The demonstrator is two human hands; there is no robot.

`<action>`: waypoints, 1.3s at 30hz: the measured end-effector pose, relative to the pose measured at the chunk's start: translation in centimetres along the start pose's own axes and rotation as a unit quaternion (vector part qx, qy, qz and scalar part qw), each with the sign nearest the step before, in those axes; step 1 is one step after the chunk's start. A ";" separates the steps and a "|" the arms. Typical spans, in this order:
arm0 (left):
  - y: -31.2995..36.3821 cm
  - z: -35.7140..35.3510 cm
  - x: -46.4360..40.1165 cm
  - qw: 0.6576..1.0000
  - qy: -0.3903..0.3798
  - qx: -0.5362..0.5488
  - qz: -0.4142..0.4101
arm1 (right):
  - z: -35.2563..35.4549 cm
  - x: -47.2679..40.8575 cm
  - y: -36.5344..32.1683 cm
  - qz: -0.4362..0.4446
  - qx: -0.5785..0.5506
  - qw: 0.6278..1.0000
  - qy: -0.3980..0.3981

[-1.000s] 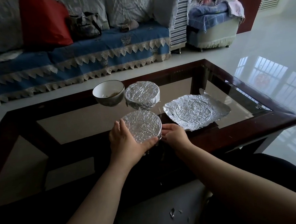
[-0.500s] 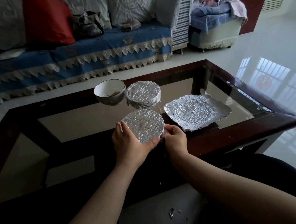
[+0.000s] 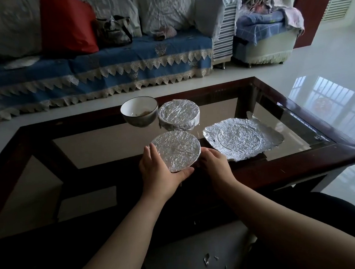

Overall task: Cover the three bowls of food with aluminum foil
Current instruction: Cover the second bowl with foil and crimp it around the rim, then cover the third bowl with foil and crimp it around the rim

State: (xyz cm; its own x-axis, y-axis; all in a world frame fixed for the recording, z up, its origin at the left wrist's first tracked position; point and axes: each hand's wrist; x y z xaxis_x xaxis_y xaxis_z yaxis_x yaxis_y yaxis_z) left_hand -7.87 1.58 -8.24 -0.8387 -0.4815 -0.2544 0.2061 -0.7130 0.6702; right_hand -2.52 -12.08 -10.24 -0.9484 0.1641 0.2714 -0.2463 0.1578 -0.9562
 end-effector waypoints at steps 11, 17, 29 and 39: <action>-0.7 1.3 -1.7 0.966 0.040 0.233 0.105 | 0.0 -0.8 -1.0 -0.151 -0.025 0.984 -0.090; -2.7 1.6 -4.2 0.911 0.014 0.310 0.273 | -1.9 -0.8 -0.7 -0.185 -0.061 0.975 -0.108; -5.0 3.9 -7.6 0.679 0.097 0.530 0.498 | -11.9 -1.3 -0.2 -0.206 -0.045 0.964 -0.160; -6.8 5.0 -9.9 0.651 0.121 0.531 0.529 | -18.2 -7.0 -2.9 -0.054 0.188 0.980 -0.044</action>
State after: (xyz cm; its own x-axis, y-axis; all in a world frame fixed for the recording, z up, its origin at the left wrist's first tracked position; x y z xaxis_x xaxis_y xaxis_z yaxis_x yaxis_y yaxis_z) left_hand -3.49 13.73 -6.82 -0.3804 -0.5737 0.7254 0.0319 0.7757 0.6303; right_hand 8.47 4.03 -7.41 -0.9223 0.0800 0.3781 -0.3864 -0.2033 -0.8996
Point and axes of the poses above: each hand's wrist, its own x-axis away from the middle knuckle, its own z-axis out of the back of the hand, y = z × x, and after that the axes turned 12 degrees about y, right-handed
